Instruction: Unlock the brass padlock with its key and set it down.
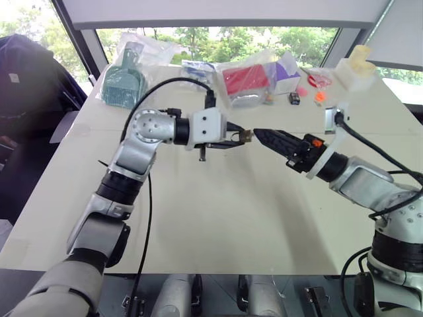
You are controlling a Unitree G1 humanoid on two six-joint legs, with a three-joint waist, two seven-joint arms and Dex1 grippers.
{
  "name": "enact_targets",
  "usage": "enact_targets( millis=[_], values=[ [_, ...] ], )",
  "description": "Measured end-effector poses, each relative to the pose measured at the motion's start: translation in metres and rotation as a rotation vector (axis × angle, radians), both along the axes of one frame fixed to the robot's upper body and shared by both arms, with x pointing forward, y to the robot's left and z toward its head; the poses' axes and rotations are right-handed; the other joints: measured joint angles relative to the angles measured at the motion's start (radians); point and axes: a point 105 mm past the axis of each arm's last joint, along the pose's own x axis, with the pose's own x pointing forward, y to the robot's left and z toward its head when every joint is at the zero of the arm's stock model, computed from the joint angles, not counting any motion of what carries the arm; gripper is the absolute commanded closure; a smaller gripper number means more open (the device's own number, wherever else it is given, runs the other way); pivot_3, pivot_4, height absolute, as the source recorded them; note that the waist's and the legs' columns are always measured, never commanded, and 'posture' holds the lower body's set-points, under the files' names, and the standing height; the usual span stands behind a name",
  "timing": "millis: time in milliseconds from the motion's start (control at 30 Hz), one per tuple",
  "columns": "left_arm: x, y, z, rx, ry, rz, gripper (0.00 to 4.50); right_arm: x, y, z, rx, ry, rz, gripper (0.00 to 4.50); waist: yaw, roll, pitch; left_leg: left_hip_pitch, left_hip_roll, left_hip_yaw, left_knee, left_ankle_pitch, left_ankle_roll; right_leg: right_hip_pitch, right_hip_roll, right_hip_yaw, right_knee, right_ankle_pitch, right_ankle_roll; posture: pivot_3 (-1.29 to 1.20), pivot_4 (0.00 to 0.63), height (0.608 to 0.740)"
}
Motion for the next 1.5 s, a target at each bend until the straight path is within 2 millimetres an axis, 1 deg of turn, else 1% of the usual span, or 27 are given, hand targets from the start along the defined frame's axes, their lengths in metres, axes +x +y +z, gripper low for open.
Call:
enact_targets(
  millis=[100,167,333,567,733,867,1067,1333,1433,1500],
  values=[
    [-0.001,-0.001,0.001,-0.008,-0.007,-0.009,3.81,0.0,0.002,-0.001,0.009,0.008,-0.002,3.33,0.0,0.0,0.0,0.0,0.0,0.0,0.0,0.0,0.0,0.0,0.0,0.0,0.0,0.0,0.0,0.0,0.15,0.735],
    [-0.001,-0.001,0.002,-0.009,-0.01,-0.011,3.81,0.001,0.001,-0.002,0.015,0.013,-0.013,4.45,0.0,0.0,0.0,0.0,0.0,0.0,0.0,0.0,0.0,0.0,0.0,0.0,0.0,0.0,0.0,0.0,0.15,0.735],
    [-0.003,-0.001,0.003,-0.008,-0.023,-0.015,3.81,-0.001,0.006,-0.002,0.038,0.016,-0.002,4.49,0.0,0.0,0.0,0.0,0.0,0.0,0.0,0.0,0.0,0.001,0.0,0.0,0.0,0.0,0.0,0.0,0.15,0.735],
    [-0.003,-0.003,0.008,-0.029,-0.085,-0.006,3.81,0.001,0.006,0.002,0.074,0.019,-0.018,4.49,0.0,0.0,0.0,0.0,0.0,0.0,0.0,0.0,0.0,0.001,0.0,0.0,0.0,0.0,0.0,0.0,0.15,0.735],
    [-0.003,-0.005,0.014,-0.042,-0.197,0.011,3.81,0.002,0.005,0.006,0.131,0.029,-0.039,4.49,0.0,0.0,0.0,0.0,0.0,0.0,0.0,0.0,0.0,0.001,0.0,0.0,0.0,0.0,0.0,0.0,0.15,0.735],
    [-0.001,-0.008,0.02,-0.088,-0.287,0.035,3.81,0.005,0.006,0.009,0.224,0.047,-0.064,4.49,0.0,0.0,0.0,0.001,0.0,0.0,0.0,0.0,0.0,0.001,0.0,0.0,0.0,0.0,0.0,0.0,0.15,0.735],
    [0.004,-0.006,0.021,-0.117,-0.424,0.065,3.81,0.008,0.01,0.011,0.34,0.093,-0.085,4.49,0.0,0.0,0.0,0.001,0.0,0.0,0.0,0.0,0.0,0.001,0.0,0.0,0.0,0.0,0.0,0.0,0.15,0.735],
    [0.004,-0.004,0.021,-0.139,-0.631,0.078,3.81,0.01,0.018,0.01,0.504,0.18,-0.088,4.49,-0.001,0.0,0.0,0.001,0.0,0.0,0.0,0.0,0.0,0.001,0.0,0.0,0.0,0.0,0.0,0.0,0.15,0.735],
    [0.006,-0.003,0.02,-0.128,-0.66,0.075,3.81,0.01,0.019,0.008,0.517,0.199,-0.09,4.49,0.0,0.0,0.0,0.001,0.0,0.0,0.0,0.0,0.0,0.001,0.0,0.0,0.0,0.0,0.0,0.0,0.15,0.735],
    [0.008,-0.004,0.019,-0.119,-0.653,0.072,3.81,0.011,0.018,0.007,0.477,0.177,-0.101,4.49,0.001,0.0,0.0,0.001,0.0,0.001,0.0,0.0,0.0,0.001,0.0,0.0,0.0,0.0,0.0,0.0,0.15,0.735]
  ],
)
